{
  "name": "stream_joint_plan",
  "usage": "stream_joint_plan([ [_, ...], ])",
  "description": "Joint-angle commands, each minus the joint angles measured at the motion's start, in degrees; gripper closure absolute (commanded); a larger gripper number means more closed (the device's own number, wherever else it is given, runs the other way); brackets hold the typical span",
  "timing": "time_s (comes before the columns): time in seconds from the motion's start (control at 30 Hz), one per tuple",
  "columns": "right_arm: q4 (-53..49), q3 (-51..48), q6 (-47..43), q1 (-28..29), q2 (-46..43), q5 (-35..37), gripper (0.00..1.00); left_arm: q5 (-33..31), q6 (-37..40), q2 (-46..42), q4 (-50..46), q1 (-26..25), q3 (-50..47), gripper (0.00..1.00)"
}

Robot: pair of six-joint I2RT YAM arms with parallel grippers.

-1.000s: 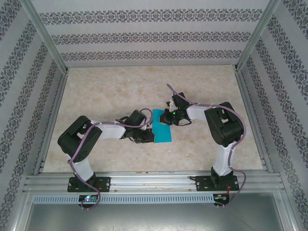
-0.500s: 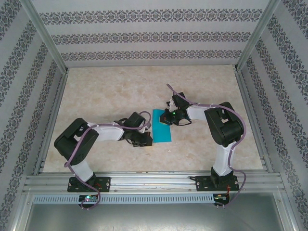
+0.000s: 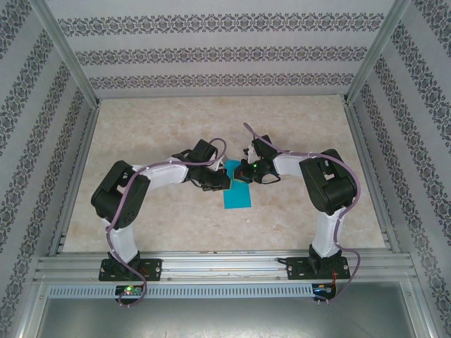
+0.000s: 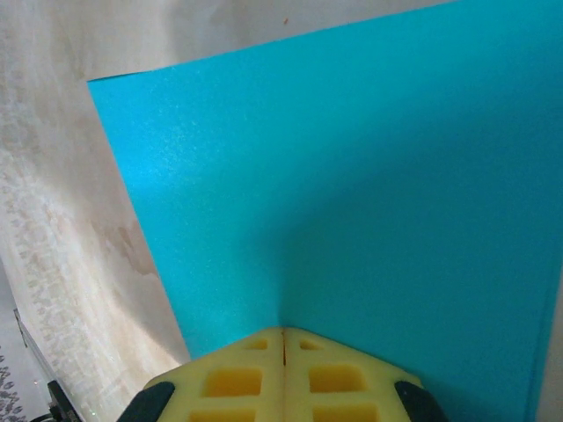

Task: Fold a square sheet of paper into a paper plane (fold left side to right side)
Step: Hold the square sheet of paper at the center of the table.

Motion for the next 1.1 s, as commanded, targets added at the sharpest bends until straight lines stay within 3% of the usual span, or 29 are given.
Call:
stream_joint_plan([
  [0.0,-4.5,-2.2,-1.4,-0.8,1.9,8.3,1.00,-0.1,3.2,3.5,-3.7,0.2,2.7,0.93],
  [0.43,-4.2,-0.4,-1.1,-0.7,-0.9,4.9,1.00,-2.4,1.8,6.9,-2.7,-0.3,-0.2,0.93],
  [0.53,-4.4,0.1,-0.8,-0.8,-3.9,4.8,0.96,-2.8,1.4,6.8,-2.5,-0.4,-1.0,0.93],
  [0.83,-4.9,-10.0,2.0,1.2,-15.9,6.4,1.00,-3.1,0.8,6.6,-2.7,-0.7,-0.6,0.94],
  [1.07,-4.0,-14.4,4.3,5.7,-16.2,5.8,1.00,-2.8,-0.3,6.6,-2.7,-1.0,-0.2,0.93],
])
